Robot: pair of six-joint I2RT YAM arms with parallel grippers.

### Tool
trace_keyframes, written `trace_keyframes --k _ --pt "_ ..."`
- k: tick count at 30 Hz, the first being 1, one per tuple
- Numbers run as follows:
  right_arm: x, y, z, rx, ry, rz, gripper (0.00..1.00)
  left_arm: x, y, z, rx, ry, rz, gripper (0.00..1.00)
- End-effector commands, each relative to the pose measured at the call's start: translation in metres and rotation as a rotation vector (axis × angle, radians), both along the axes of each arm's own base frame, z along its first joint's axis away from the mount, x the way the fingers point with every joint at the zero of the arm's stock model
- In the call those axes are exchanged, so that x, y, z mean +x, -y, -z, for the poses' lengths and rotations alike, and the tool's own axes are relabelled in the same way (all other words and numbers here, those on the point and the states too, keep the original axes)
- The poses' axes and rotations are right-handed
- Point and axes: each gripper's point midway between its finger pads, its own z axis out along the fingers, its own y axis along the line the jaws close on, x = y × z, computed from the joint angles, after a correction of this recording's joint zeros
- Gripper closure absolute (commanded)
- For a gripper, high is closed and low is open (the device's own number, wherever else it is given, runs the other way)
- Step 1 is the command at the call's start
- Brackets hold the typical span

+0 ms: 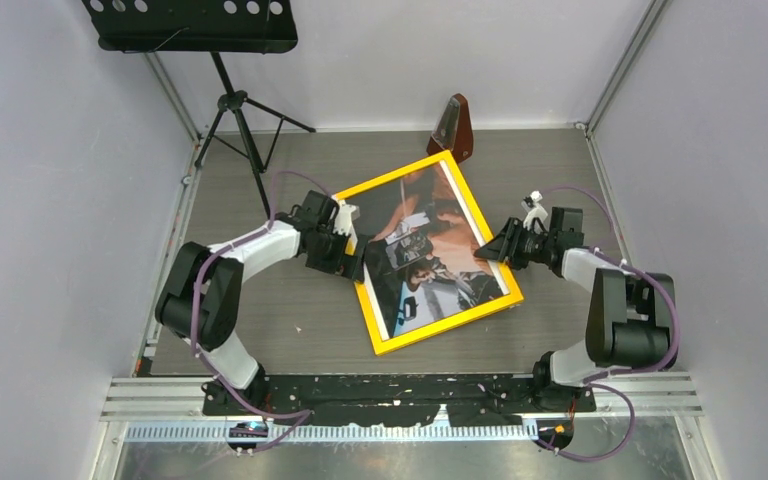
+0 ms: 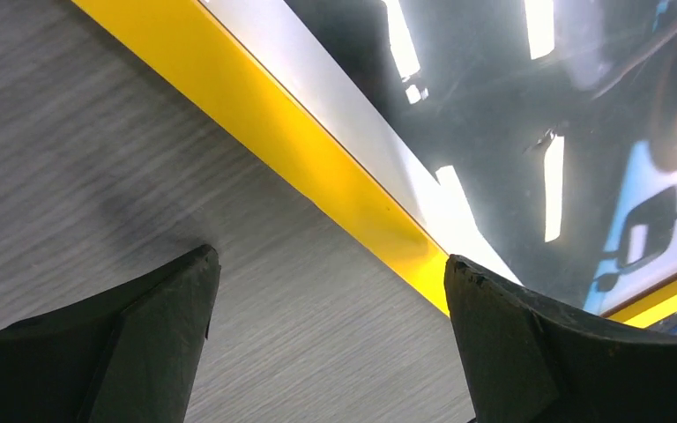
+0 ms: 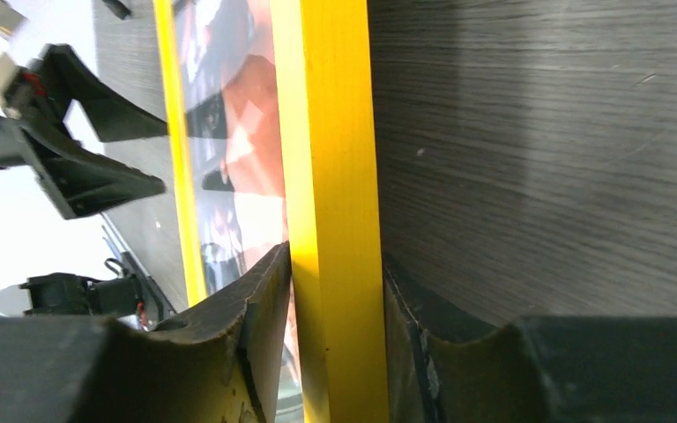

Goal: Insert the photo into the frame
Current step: Turn over the photo frame at the center of the board.

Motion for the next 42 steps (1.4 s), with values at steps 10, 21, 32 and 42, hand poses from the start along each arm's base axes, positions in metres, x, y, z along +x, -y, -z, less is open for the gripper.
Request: trace_keyframes --k 10,21,32,42 --pt "0.021 0.029 0.041 -0.149 -0.098 0.002 0.27 0.007 0.014 0.01 -0.104 -0.149 -0.087 0.0" --pt "0.002 0.05 0.039 -0.318 -0.183 -0.142 0.22 0.019 0.019 0.004 -0.111 -0.138 -0.092 0.0" --pt "-0.003 0.046 0.03 -0.45 -0.163 -0.319 0.21 0.03 0.019 -0.002 -0.096 -0.119 -0.09 0.0" --pt "-0.015 0.034 0.036 -0.527 -0.144 -0.495 0.21 0.022 0.019 0.001 -0.106 -0.14 -0.095 0.0"
